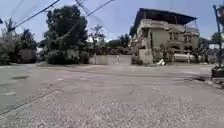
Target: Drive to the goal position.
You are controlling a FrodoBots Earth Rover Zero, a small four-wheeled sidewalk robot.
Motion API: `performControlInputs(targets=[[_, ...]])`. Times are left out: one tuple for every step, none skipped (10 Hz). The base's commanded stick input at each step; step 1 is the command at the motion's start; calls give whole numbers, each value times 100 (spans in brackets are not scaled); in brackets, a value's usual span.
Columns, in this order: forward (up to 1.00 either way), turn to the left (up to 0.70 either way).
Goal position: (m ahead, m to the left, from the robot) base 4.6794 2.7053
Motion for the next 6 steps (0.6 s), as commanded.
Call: performControlInputs(targets=[[100, 0], [100, 0], [100, 0], [100, 0], [100, 0], [100, 0]])
